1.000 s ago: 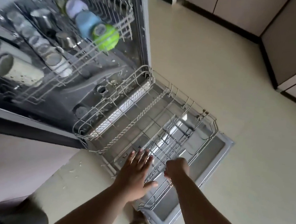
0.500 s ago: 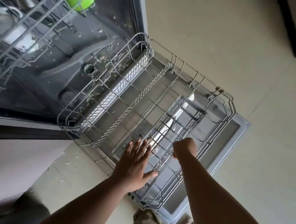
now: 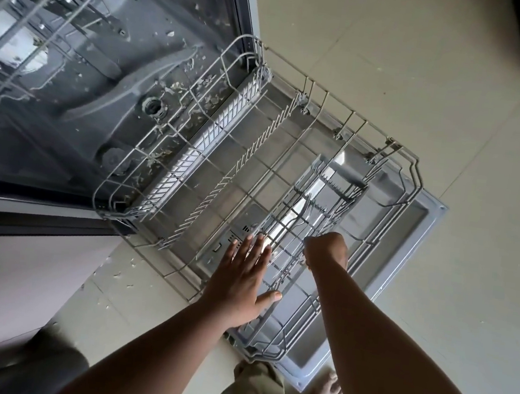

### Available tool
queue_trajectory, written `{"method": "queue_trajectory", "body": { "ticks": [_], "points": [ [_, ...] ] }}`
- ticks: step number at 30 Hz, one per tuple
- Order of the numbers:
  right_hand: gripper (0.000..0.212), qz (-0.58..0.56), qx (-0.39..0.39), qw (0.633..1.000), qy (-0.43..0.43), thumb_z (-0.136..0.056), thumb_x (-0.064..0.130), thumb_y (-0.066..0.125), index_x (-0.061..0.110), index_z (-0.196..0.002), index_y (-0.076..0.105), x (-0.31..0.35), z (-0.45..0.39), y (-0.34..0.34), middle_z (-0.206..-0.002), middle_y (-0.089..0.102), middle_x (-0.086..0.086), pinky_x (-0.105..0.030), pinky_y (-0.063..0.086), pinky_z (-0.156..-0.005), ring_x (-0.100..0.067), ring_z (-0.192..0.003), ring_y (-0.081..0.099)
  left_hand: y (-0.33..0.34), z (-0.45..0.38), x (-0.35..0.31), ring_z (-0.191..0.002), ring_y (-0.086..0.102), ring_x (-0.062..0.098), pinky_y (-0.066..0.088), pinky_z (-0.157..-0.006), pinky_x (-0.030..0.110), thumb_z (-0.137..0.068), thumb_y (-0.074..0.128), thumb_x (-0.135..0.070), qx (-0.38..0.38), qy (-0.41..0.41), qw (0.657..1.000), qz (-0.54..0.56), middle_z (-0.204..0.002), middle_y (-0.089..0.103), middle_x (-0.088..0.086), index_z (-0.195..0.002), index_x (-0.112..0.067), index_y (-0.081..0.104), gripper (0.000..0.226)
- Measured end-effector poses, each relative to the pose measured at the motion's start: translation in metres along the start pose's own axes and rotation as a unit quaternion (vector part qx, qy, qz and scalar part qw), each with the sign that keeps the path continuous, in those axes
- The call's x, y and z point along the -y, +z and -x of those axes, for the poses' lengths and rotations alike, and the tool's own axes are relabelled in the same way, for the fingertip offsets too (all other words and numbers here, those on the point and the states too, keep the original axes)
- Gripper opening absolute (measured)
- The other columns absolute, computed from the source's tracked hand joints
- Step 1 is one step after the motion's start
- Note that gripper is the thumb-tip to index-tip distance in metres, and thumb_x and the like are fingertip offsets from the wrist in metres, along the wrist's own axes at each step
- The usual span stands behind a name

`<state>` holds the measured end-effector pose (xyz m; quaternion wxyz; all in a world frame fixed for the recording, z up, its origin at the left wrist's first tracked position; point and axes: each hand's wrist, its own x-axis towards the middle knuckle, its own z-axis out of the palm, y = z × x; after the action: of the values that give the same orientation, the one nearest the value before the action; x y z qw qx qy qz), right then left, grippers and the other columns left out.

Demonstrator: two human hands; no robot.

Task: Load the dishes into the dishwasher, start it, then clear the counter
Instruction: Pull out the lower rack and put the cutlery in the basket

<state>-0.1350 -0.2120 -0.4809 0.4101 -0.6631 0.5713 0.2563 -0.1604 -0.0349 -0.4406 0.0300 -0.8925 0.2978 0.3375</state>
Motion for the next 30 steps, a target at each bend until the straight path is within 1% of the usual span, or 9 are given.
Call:
{"method": "queue_trajectory", "body": {
  "ticks": [7,11,14,15,18,21,25,27,30],
  "points": [
    [0.020,0.020,-0.018,1.000,0.012,-0.082,0.012,0.058,-0.001,-0.091,0.070,-0.007,-0.002,0.002,-0.085,0.071,-0.018,-0.023,0.044,-0.054,-0.030,-0.078,0.069,0.004,-0.002,-0.002,-0.140,-0.034,0.025,-0.024,-0.111,0.040,-0.085,0.008,-0.073,0.008,-0.002,1.000,-0.010,-0.154,-0.035,0.006,-0.149,-0.019,-0.023,0.089],
    [0.018,0.030,-0.001,0.999,-0.012,-0.090,0.019,0.057,0.008,-0.076,0.057,-0.009,-0.007,0.002,-0.094,0.063,-0.011,-0.028,0.041,-0.068,-0.024,-0.082,0.056,0.007,-0.001,-0.001,-0.141,-0.033,0.025,-0.023,-0.112,0.040,-0.086,0.010,-0.072,0.002,-0.008,1.000,-0.008,-0.154,-0.034,0.006,-0.148,-0.019,-0.024,0.088],
    [0.024,0.039,-0.004,0.999,-0.008,-0.090,0.021,0.058,-0.002,-0.090,0.062,-0.011,-0.010,0.001,-0.100,0.065,-0.019,-0.029,0.041,-0.067,-0.026,-0.079,0.052,0.010,0.000,-0.002,-0.141,-0.032,0.025,-0.024,-0.112,0.040,-0.088,0.011,-0.072,-0.009,-0.010,1.000,-0.006,-0.154,-0.033,0.007,-0.150,-0.018,-0.022,0.089],
    [0.022,0.039,0.002,0.999,-0.017,-0.090,0.022,0.057,0.001,-0.085,0.060,-0.012,-0.011,0.000,-0.100,0.064,-0.017,-0.028,0.040,-0.068,-0.026,-0.080,0.051,0.011,0.001,-0.002,-0.141,-0.032,0.025,-0.024,-0.112,0.040,-0.088,0.012,-0.073,-0.011,-0.010,1.000,-0.006,-0.154,-0.033,0.007,-0.150,-0.017,-0.021,0.090],
    [0.023,0.028,0.021,0.999,-0.039,-0.089,0.024,0.057,0.017,-0.070,0.046,-0.016,-0.011,0.000,-0.096,0.057,-0.008,-0.026,0.038,-0.071,-0.021,-0.082,0.048,0.017,0.003,-0.002,-0.141,-0.031,0.025,-0.028,-0.111,0.038,-0.088,0.012,-0.073,-0.020,-0.010,1.000,-0.003,-0.155,-0.032,0.007,-0.151,-0.017,-0.019,0.090],
    [0.017,0.024,-0.002,0.999,-0.027,-0.089,0.023,0.060,0.005,-0.086,0.061,-0.015,-0.008,-0.001,-0.085,0.062,-0.008,-0.025,0.041,-0.066,-0.023,-0.077,0.054,0.024,0.006,-0.004,-0.143,-0.029,0.027,-0.031,-0.108,0.036,-0.089,0.012,-0.073,-0.025,-0.012,1.000,-0.001,-0.156,-0.030,0.008,-0.151,-0.016,-0.019,0.090],
    [0.027,0.015,0.005,0.998,-0.056,-0.086,0.020,0.059,0.019,-0.063,0.045,-0.016,-0.003,-0.001,-0.064,0.045,0.002,-0.023,0.038,-0.060,-0.020,-0.067,0.049,0.029,0.007,-0.006,-0.143,-0.029,0.027,-0.030,-0.108,0.036,-0.091,0.016,-0.072,-0.026,-0.014,1.000,0.004,-0.155,-0.030,0.008,-0.151,-0.016,-0.020,0.090],
    [0.021,0.011,-0.026,0.998,-0.058,-0.081,0.015,0.060,0.015,-0.062,0.051,-0.016,0.002,0.001,-0.059,0.049,-0.001,-0.018,0.032,-0.048,-0.016,-0.051,0.045,0.031,0.007,-0.005,-0.143,-0.028,0.028,-0.030,-0.108,0.036,-0.091,0.018,-0.072,-0.032,-0.011,0.999,0.007,-0.156,-0.028,0.008,-0.151,-0.016,-0.018,0.090],
    [0.015,0.019,-0.028,0.997,-0.063,-0.080,0.014,0.059,0.015,-0.066,0.053,-0.012,0.008,0.006,-0.058,0.052,-0.001,-0.018,0.032,-0.047,-0.013,-0.049,0.045,0.033,0.008,-0.005,-0.144,-0.023,0.029,-0.028,-0.109,0.036,-0.091,0.021,-0.072,-0.042,-0.011,0.999,0.005,-0.158,-0.020,0.009,-0.153,-0.015,-0.010,0.090]
  ]
}}
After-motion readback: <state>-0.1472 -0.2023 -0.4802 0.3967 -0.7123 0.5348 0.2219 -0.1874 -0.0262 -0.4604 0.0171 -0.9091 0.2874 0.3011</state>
